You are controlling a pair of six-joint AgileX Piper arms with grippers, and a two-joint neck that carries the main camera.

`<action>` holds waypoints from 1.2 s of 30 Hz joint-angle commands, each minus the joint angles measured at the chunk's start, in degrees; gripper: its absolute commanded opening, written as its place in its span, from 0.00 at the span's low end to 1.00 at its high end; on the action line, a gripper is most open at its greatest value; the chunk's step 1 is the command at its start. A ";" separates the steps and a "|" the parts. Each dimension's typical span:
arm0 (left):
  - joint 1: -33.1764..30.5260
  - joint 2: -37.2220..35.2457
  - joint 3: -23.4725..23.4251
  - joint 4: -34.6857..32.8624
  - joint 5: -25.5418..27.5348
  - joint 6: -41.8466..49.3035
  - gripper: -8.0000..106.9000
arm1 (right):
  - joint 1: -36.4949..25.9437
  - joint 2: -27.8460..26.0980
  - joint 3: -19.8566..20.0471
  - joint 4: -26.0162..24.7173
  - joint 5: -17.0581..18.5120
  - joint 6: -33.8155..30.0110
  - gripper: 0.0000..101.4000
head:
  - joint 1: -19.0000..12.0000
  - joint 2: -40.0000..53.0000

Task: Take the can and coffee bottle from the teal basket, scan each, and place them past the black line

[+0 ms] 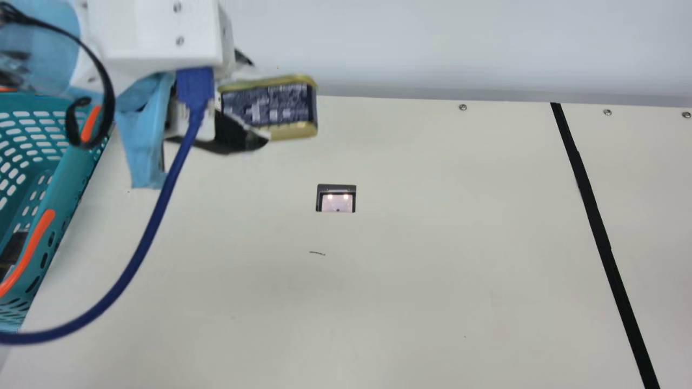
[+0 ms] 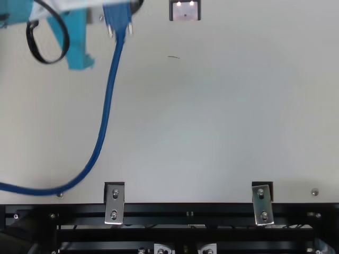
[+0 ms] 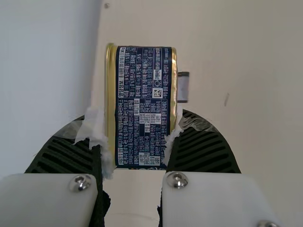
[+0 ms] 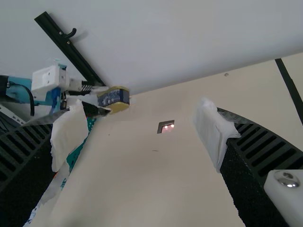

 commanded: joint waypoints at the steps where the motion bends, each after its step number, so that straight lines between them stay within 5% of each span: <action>1: -0.75 0.24 1.58 -0.12 1.13 1.82 0.16 | 0.00 0.00 0.00 0.00 0.00 0.00 1.00 | -0.14 -0.20; 17: -11.17 5.34 14.63 -0.17 -8.08 1.41 0.16 | 0.00 0.00 0.00 0.00 0.00 0.00 1.00 | -0.14 -0.20; 28: -13.28 8.16 18.96 -0.70 -11.32 2.80 0.16 | 0.00 0.00 0.00 0.00 0.00 0.00 1.00 | -0.14 -0.20; 30: -13.22 8.14 19.42 -1.64 -11.54 3.53 0.49 | 0.00 0.00 0.00 0.00 0.00 0.00 1.00 | -0.14 -0.20; 31: -13.10 8.00 19.61 -2.29 -11.56 3.96 0.85 | 0.00 0.00 0.00 0.00 0.00 0.00 1.00 | -0.14 -0.20; 36: -11.42 5.77 20.15 -7.03 -10.74 6.19 0.85 | 0.00 0.00 0.00 0.00 0.00 0.00 1.00 | -0.14 -0.20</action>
